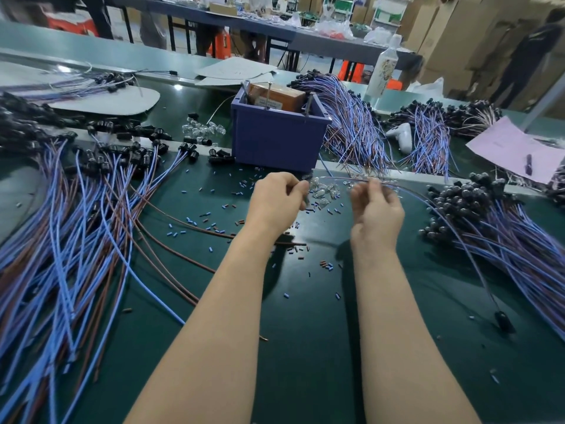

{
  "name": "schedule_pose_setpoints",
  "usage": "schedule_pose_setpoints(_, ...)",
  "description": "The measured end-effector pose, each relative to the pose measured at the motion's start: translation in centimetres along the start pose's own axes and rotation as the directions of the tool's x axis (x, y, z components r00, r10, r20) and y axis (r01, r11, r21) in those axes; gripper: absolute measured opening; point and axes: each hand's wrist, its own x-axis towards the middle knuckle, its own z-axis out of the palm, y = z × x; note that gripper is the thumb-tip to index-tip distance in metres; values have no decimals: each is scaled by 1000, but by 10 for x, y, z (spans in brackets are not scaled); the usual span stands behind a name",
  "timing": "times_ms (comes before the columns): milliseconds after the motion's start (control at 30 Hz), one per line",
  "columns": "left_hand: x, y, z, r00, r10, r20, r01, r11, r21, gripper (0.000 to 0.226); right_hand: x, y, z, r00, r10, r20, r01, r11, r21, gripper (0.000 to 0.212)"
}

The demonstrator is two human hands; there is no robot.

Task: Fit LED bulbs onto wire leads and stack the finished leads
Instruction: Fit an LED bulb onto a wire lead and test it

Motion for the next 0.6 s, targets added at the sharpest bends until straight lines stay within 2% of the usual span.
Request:
schedule_pose_setpoints(100, 4, -6, -10, 991, -62, -117, 62, 998, 0, 26, 9, -8, -7, 997, 7, -83, 3, 992, 123, 22)
schedule_pose_setpoints(200, 1, -1, -6, 969, -97, -228, 90, 995, -41, 20, 3, 1, -2, 998, 46, -43, -42, 995, 87, 22)
schedule_pose_setpoints(233, 0, 0, -3, 965, -98, -245, 91, 995, -39, 17, 1, 4, 1, 998, 59, -23, -57, 996, 74, 22)
schedule_pose_setpoints(367, 1, -1, 0, 966, -62, -250, 87, 992, 89, 33, -1, 5, 5, 988, 151, 29, -154, 979, 131, 19)
schedule_pose_setpoints(433, 0, 2, 2, 985, -27, -171, 21, 999, -36, 24, -3, 6, 7, 971, 226, 71, -236, 955, 182, 19)
schedule_pose_setpoints(500, -3, 9, 10, 1000, 16, -7, -17, 986, -164, 22, -8, 10, 11, 944, 303, 130, -323, 928, 184, 21)
schedule_pose_setpoints(567, -5, 13, 20, 994, 49, 95, -29, 978, -204, 22, -14, 16, 16, 910, 361, 203, -382, 921, 76, 21)
schedule_pose_setpoints(600, -5, 14, 24, 994, 44, 97, -20, 972, -235, 21, -17, 19, 17, 897, 378, 228, -388, 922, -2, 21)
